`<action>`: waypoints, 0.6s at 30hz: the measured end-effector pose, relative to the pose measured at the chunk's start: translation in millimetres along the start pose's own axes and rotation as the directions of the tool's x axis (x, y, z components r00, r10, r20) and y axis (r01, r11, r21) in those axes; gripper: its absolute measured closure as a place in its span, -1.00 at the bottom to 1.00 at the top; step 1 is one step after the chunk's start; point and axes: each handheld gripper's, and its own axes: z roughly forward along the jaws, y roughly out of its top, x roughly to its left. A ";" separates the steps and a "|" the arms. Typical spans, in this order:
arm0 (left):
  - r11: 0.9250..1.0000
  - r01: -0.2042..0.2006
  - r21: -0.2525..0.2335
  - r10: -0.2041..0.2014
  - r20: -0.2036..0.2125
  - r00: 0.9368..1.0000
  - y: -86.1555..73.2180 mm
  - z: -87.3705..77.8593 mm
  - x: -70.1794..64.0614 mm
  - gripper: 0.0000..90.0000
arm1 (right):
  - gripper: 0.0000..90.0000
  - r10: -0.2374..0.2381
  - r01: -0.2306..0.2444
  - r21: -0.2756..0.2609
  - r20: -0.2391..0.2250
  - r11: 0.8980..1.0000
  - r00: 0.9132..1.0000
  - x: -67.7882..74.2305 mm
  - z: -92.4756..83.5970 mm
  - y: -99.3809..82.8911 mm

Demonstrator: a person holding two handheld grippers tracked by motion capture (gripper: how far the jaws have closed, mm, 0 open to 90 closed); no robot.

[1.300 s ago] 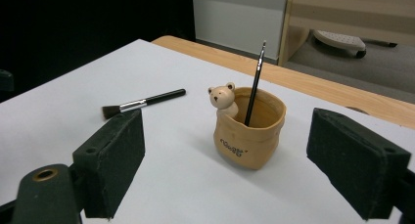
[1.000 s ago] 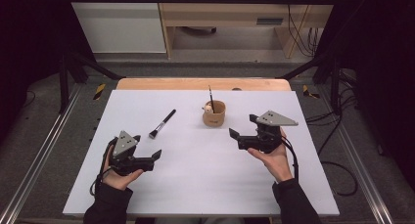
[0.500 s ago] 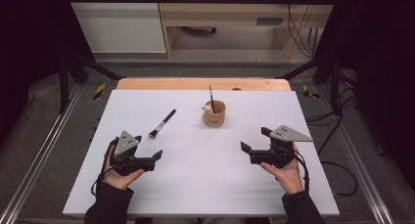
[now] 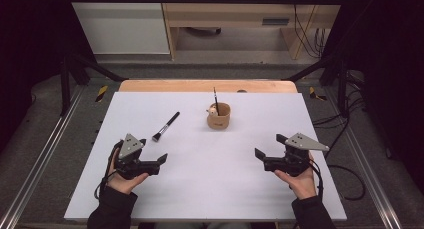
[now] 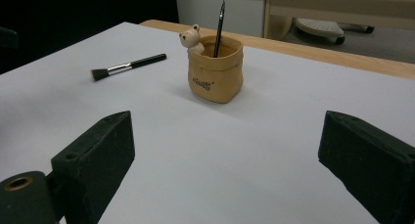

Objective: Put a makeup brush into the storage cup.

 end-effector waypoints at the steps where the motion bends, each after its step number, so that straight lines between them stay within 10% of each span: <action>1: 1.000 0.004 -0.001 -0.004 0.002 1.000 0.5 0.2 -0.4 -0.77 | -0.85 0.001 -0.001 0.001 -0.001 1.000 1.000 0.0 -0.5 0.1; 18: 1.000 -0.002 0.004 0.002 -0.010 1.000 18.4 -1.7 12.7 -0.77 | -0.84 0.004 -0.004 -0.010 0.019 1.000 1.000 1.9 -4.3 3.1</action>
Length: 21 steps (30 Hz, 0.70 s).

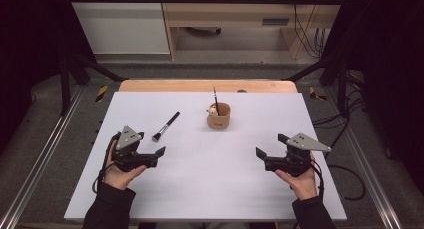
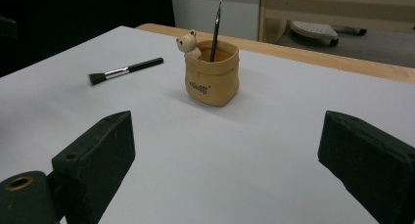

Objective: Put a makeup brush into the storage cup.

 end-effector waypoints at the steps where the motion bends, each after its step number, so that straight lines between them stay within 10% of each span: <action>1: 1.000 -0.003 -0.001 0.003 -0.006 1.000 0.9 0.5 1.4 -0.77 | -0.84 -0.001 0.001 0.000 -0.001 1.000 1.000 -0.1 0.2 0.0; 21: 0.991 -0.044 0.122 0.051 -0.051 0.997 30.0 29.4 18.4 -0.74 | -0.83 -0.003 0.003 0.003 -0.007 1.000 1.000 3.2 0.3 1.3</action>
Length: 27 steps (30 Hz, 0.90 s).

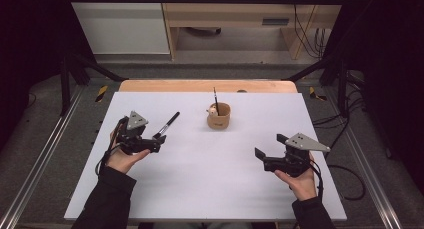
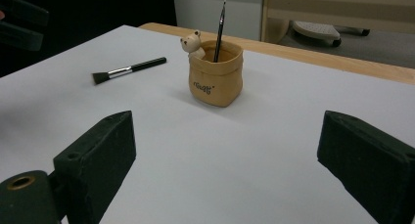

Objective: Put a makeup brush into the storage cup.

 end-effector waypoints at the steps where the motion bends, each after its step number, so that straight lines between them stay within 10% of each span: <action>1: 1.000 -0.002 0.009 0.002 0.000 1.000 2.1 1.8 0.6 -0.74 | -0.83 0.001 -0.001 0.002 0.001 1.000 1.000 0.1 0.1 -0.1; 27: 0.986 -0.026 0.168 0.029 -0.017 0.999 32.4 55.3 13.2 -0.70 | -0.83 -0.006 0.006 -0.001 -0.004 1.000 1.000 1.0 0.8 -0.2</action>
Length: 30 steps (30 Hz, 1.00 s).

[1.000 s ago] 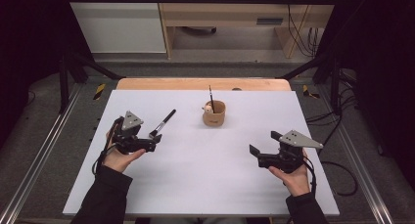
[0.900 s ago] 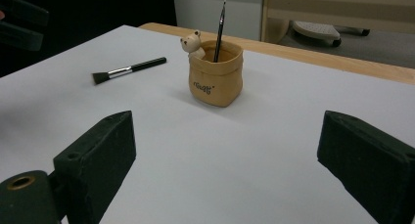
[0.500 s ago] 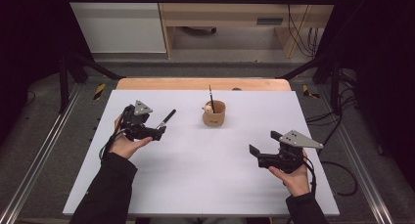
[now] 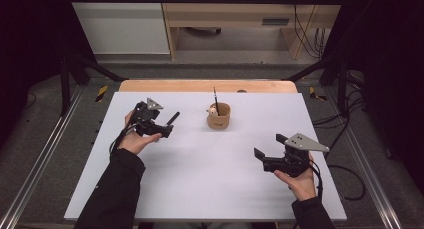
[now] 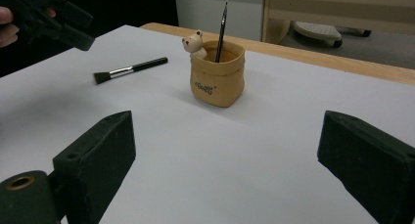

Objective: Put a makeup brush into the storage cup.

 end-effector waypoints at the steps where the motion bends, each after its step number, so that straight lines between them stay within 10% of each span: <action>1: 1.000 0.002 0.004 -0.002 -0.001 1.000 0.9 2.2 0.6 -0.69 | -0.83 0.001 -0.001 0.000 -0.003 1.000 1.000 0.1 0.0 -0.1; 24: 0.990 0.018 0.139 -0.015 -0.026 1.000 7.1 47.3 14.2 -0.42 | -0.83 -0.001 0.001 0.005 -0.004 1.000 1.000 0.4 2.4 -1.2; 30: 0.978 0.020 0.208 -0.019 -0.008 1.000 2.0 60.9 18.9 -0.27 | -0.83 -0.005 0.005 0.011 -0.006 1.000 1.000 1.3 3.5 -1.7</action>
